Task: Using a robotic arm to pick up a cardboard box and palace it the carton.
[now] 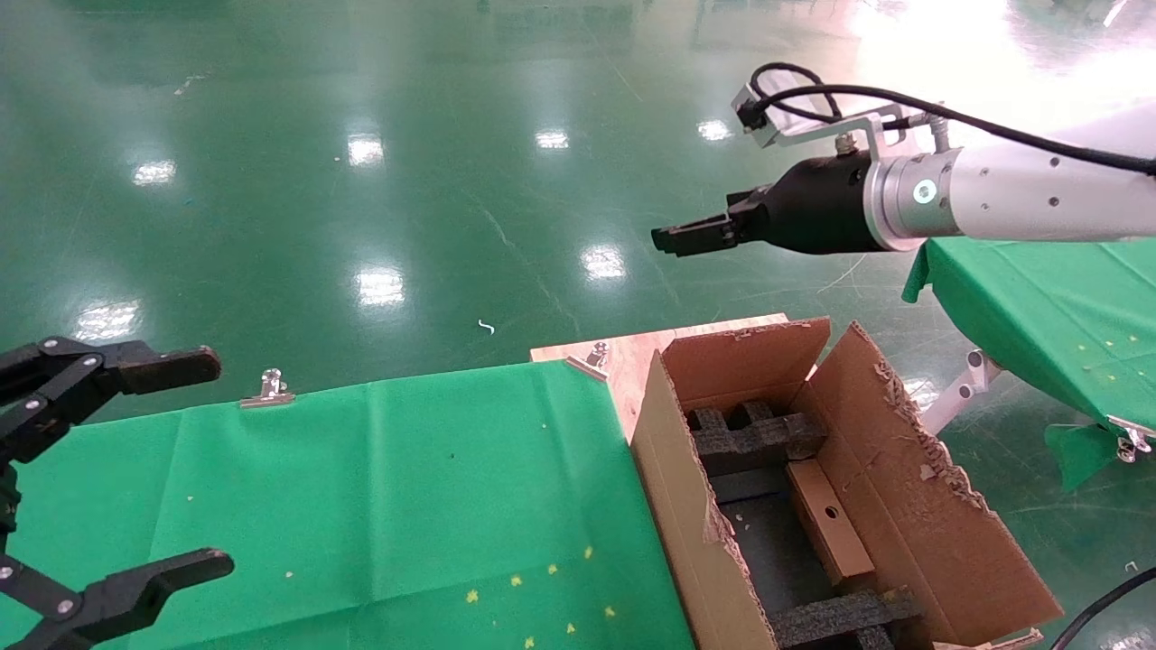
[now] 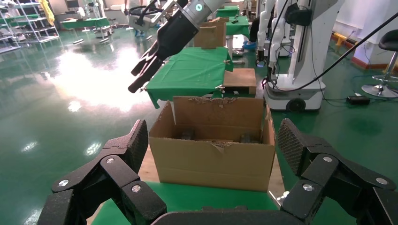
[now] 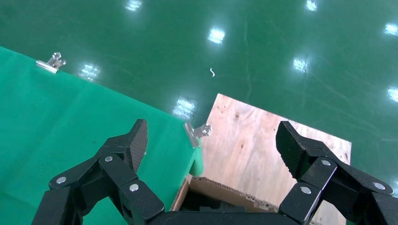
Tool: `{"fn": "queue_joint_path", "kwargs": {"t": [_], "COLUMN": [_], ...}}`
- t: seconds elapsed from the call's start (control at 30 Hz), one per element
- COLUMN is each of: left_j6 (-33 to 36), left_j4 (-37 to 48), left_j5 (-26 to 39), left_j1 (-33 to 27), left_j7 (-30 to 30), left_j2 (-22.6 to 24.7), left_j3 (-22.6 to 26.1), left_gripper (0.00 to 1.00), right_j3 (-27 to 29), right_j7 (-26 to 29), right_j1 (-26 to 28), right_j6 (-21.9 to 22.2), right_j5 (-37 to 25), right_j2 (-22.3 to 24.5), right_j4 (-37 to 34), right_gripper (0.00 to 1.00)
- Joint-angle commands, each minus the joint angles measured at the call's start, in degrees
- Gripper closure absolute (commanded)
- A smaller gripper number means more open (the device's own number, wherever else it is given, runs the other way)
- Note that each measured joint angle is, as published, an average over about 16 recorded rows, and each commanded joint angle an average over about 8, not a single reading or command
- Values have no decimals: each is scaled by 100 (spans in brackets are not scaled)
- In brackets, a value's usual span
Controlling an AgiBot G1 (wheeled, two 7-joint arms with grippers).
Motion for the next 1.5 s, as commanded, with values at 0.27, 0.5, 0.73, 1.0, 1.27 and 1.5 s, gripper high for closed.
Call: {"fn": "queue_joint_path", "kwargs": {"t": [0.27, 0.5, 0.73, 1.0, 1.27, 1.5], "left_j6": [0, 0, 0, 0, -1, -1], "left_j4": [1, 1, 1, 1, 1, 1], "left_j5": [0, -1, -1, -2, -2, -3], "left_j1": [-1, -1, -1, -1, -2, -2], "left_j7": [1, 1, 1, 2, 2, 2], "left_j2": [0, 0, 0, -1, -1, -1], "left_j3": [1, 1, 2, 3, 4, 4], "left_gripper": [0, 0, 0, 0, 0, 0], "right_j3": [870, 1909, 2926, 4103, 5280, 6311], "right_j7": [-632, -1411, -2175, -3058, -3941, -4715], "right_j1": [-635, -1375, -2100, -2938, -3776, -4511], "right_j6": [-514, -1110, -1694, -2370, -3046, -3638], "right_j5": [343, 757, 1162, 1631, 2101, 2511], "right_j2": [-5, -9, -13, -17, -22, -26], "right_j4": [17, 53, 88, 128, 168, 203], "right_gripper": [0, 0, 0, 0, 0, 0]}}
